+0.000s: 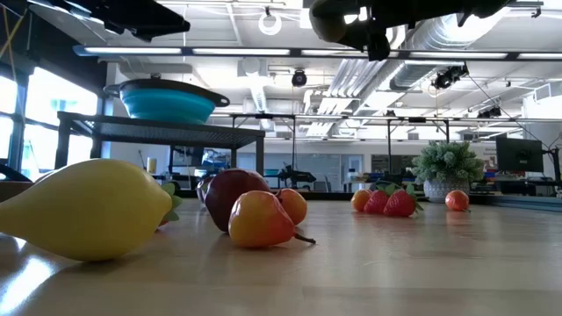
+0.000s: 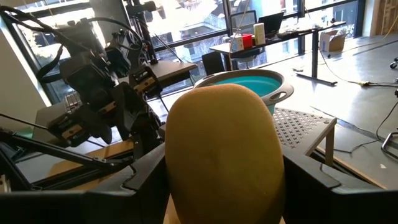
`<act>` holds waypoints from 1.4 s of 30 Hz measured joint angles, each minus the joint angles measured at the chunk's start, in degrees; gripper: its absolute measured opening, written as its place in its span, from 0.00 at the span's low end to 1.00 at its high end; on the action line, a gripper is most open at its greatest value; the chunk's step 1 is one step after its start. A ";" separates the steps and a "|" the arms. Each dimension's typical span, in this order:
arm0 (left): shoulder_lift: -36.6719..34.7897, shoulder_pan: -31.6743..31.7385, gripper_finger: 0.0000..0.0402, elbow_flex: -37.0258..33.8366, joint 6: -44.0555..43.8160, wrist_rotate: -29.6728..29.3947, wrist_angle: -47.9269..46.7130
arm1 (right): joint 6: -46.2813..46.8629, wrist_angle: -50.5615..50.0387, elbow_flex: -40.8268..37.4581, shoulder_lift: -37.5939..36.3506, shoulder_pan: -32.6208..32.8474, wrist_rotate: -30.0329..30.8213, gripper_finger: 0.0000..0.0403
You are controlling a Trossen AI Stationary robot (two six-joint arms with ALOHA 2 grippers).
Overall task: Pick & Place Fruit
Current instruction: Put the right brown kiwi into the blue strainer bowl on the shelf
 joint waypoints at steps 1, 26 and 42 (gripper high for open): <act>0.00 0.00 0.32 0.02 0.00 0.00 0.18 | -0.01 -0.01 0.00 0.00 0.00 0.00 0.56; 7.22 0.02 0.83 0.09 20.82 -6.44 14.49 | 1.54 0.46 0.00 0.00 0.00 -3.78 0.56; 15.96 0.04 0.99 5.26 35.02 -8.24 20.64 | 9.71 24.45 0.00 11.73 0.01 -16.44 0.56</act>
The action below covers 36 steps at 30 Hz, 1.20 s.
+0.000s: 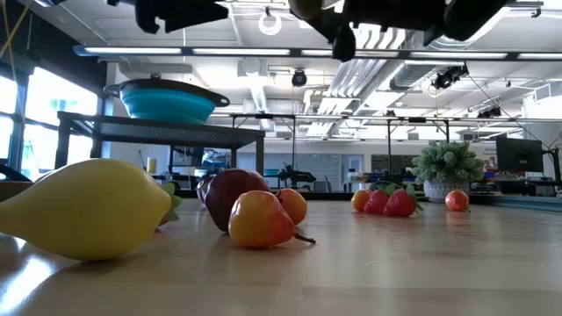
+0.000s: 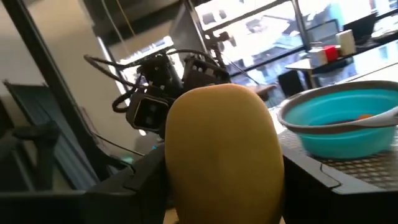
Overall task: Pick & Place Fruit
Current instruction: Put the right brown kiwi into the blue strainer bowl on the shelf
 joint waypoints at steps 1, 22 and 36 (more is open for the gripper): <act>0.61 0.00 0.99 0.49 0.59 0.00 0.00 | 0.67 1.64 0.00 1.10 -0.01 -0.33 0.56; 5.43 0.00 0.98 7.39 -29.00 6.78 0.39 | -23.46 -2.27 5.33 3.99 5.19 -0.02 0.55; 13.42 3.82 0.98 7.46 -32.66 13.87 11.14 | -27.45 -2.16 6.25 3.94 6.50 -0.19 0.54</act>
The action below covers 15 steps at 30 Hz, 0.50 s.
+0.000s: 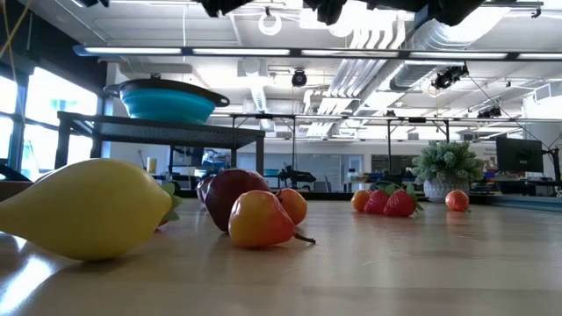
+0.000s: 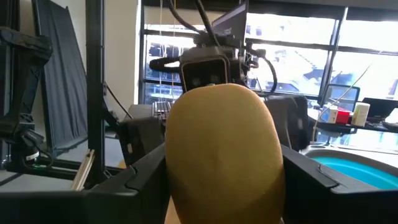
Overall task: Pick & Place Fruit
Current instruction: Put the right brown kiwi into the blue strainer bowl on the shelf
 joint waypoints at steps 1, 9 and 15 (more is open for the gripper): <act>0.60 0.10 0.98 0.00 0.07 0.29 0.94 | 0.19 0.03 0.00 0.00 0.00 0.00 0.54; 4.47 1.03 0.98 0.49 3.12 0.49 6.12 | 1.27 0.91 0.00 0.00 0.00 0.16 0.54; 8.28 1.05 0.98 3.34 3.19 0.49 6.72 | 1.28 1.82 0.00 0.00 0.00 0.15 0.54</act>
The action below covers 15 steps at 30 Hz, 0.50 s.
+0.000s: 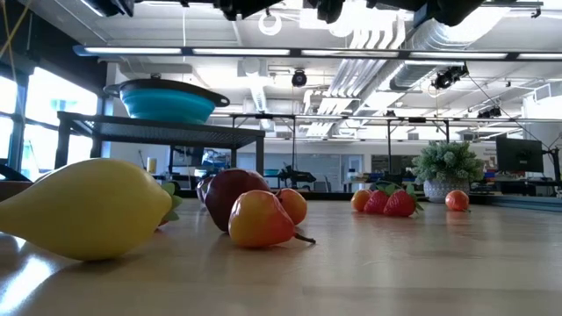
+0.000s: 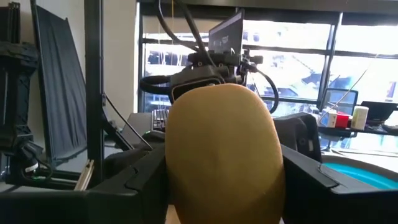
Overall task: Pick & Place Fruit
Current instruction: Put the right brown kiwi into the blue strainer bowl on the shelf
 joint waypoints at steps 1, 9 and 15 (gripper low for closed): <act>0.66 0.00 0.98 0.77 0.00 0.00 -0.12 | 0.00 -0.04 0.00 0.00 0.00 -0.04 0.54; 3.94 -0.02 0.98 4.33 -0.09 -0.09 -0.18 | 1.27 -1.13 0.00 0.00 0.00 -0.26 0.54; 3.99 -0.02 0.98 4.33 -4.13 -0.09 -0.57 | 1.27 -1.55 0.00 0.00 0.00 -0.19 0.54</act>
